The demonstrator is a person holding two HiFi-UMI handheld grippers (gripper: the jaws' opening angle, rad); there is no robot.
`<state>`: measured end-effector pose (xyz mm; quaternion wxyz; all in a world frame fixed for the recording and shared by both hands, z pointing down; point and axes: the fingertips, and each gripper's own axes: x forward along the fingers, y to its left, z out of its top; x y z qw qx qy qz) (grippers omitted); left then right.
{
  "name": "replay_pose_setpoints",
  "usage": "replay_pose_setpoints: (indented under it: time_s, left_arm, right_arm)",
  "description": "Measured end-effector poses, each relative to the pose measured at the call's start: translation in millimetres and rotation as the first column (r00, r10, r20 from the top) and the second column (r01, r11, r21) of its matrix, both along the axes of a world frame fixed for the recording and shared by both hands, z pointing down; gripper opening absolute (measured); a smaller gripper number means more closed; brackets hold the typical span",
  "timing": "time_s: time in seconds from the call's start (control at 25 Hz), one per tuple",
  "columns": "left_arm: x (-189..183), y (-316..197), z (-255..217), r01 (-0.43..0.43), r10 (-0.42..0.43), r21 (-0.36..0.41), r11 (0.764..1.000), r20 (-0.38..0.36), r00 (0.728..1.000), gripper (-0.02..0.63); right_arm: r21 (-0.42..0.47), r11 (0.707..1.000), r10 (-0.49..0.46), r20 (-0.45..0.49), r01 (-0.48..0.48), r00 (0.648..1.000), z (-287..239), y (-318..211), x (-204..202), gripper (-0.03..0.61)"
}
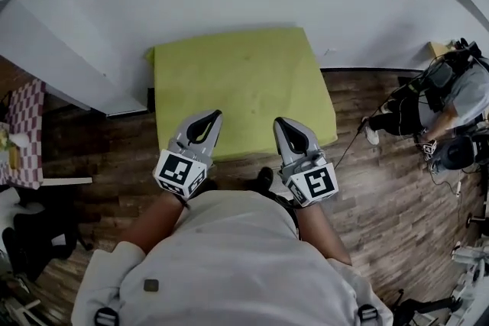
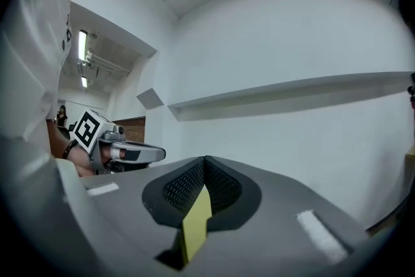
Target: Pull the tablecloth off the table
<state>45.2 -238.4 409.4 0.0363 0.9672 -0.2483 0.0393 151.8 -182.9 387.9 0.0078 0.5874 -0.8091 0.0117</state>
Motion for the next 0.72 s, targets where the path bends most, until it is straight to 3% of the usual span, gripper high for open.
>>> replay_pose_setpoints:
  time_s: [0.2,0.36,0.72]
  left_arm:
    - [39.7,-8.8,6.9,0.129,-0.129,-0.004,0.992,0.023,0.991,0.003]
    - [69.2,-6.9,12.9,0.183,-0.183,0.005,0.983,0.054,0.982,0.003]
    - [56.2,-45.2,34.6,0.342,-0.340,-0.007,0.940,0.093,0.936,0.003]
  right_arm:
    - [-0.029,0.988,-0.153,-0.021,0.153,0.988,3.5,-25.3,47.2,0.011]
    - [-0.065,0.969,-0.242,-0.024,0.240,0.970,16.6,-40.1,78.6,0.011]
    - [-0.146,0.937,-0.322,-0.010,0.317,0.947,53.7,-79.1,105.4,0.011]
